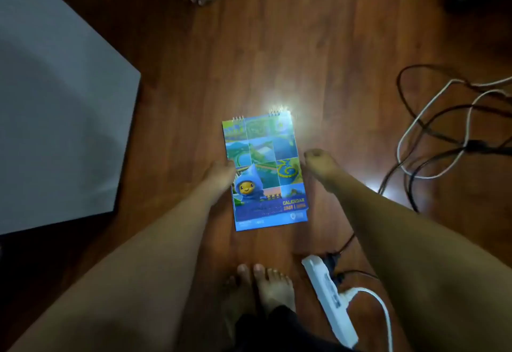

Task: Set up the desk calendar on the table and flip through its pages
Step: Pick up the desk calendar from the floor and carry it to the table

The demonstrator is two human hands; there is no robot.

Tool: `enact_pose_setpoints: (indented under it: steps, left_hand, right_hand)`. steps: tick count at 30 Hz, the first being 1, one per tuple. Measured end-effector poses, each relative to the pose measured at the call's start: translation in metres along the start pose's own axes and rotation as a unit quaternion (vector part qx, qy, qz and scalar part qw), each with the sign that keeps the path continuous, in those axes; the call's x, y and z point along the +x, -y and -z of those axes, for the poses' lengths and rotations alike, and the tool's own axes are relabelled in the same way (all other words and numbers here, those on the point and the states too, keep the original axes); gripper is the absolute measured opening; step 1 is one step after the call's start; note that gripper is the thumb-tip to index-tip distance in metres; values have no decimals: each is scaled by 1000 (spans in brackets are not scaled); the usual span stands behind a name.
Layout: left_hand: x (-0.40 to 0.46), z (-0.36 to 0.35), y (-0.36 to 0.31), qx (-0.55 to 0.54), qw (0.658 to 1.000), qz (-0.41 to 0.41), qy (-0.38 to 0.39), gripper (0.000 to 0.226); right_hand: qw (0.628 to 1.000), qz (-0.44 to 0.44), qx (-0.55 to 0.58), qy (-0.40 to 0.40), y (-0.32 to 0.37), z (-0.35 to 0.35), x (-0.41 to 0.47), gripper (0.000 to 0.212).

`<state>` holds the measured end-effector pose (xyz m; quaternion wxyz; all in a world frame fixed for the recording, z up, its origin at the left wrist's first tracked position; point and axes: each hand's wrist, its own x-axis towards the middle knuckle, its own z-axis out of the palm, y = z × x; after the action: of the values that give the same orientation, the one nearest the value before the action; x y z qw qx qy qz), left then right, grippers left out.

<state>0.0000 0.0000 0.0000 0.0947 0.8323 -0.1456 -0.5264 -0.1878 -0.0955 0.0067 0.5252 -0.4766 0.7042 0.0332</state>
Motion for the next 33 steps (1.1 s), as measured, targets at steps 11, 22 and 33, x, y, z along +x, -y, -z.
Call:
enact_pose_setpoints:
  steps: [11,22,33]
  left_hand:
    - [56,-38,4,-153,985,78,-15,73]
    - [-55,18,-24,-256,962,81,-42,67]
    - [-347,242,-161,-216,948,-81,-219,66]
  right_hand:
    - [980,-89,177,-6,-12,-37,54,25]
    - [980,-46,192,-6,54,15,-35,24]
    - [936,86,336,-54,282,136,-316,35]
